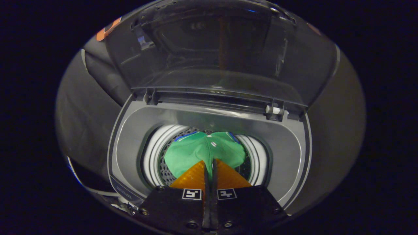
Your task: Put the clothes into the washing machine and then close the washing machine lid.
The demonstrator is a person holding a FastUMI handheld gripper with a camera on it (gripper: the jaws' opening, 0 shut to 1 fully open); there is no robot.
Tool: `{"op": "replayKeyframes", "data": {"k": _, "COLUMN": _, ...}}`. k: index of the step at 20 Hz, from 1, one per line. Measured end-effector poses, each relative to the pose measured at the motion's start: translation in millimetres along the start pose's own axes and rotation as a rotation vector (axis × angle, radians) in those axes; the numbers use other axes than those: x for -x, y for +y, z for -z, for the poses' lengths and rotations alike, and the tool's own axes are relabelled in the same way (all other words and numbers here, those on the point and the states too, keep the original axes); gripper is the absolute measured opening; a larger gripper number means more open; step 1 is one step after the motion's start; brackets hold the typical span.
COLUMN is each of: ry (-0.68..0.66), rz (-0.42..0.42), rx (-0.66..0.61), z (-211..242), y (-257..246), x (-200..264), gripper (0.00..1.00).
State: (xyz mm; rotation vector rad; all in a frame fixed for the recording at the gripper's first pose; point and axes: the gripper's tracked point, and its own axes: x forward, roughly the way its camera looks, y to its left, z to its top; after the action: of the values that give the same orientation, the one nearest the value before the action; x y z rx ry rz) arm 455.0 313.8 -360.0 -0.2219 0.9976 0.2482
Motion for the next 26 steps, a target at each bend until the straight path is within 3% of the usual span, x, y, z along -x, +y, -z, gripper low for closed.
{"op": "replayKeyframes", "data": {"k": 3, "ry": 0.008, "rz": -0.060, "rx": -0.010, "z": 3.0, "y": 13.6, "x": -1.5, "gripper": 0.05}}
{"op": "replayKeyframes", "data": {"k": 6, "ry": 0.006, "rz": -0.052, "rx": 0.040, "z": 2.2, "y": 15.7, "x": 1.0, "gripper": 1.00}}
{"op": "replayKeyframes", "data": {"k": 10, "ry": -0.023, "rz": -0.053, "rx": 0.095, "z": 0.6, "y": 23.3, "x": 13.4, "gripper": 1.00}}
{"op": "replayKeyframes", "data": {"k": 16, "ry": -0.088, "rz": -0.090, "rx": 0.054, "z": -14.2, "y": 32.3, "x": 50.1, "gripper": 1.00}}
{"op": "replayKeyframes", "data": {"k": 23, "ry": -0.312, "rz": -0.253, "rx": 0.164, "z": -84.0, "y": 86.4, "x": 182.7, "gripper": 1.00}}
{"op": "replayKeyframes", "data": {"k": 26, "ry": -0.446, "rz": -0.279, "rx": 0.176, "z": -135.7, "y": 89.7, "x": 233.5, "gripper": 1.00}}
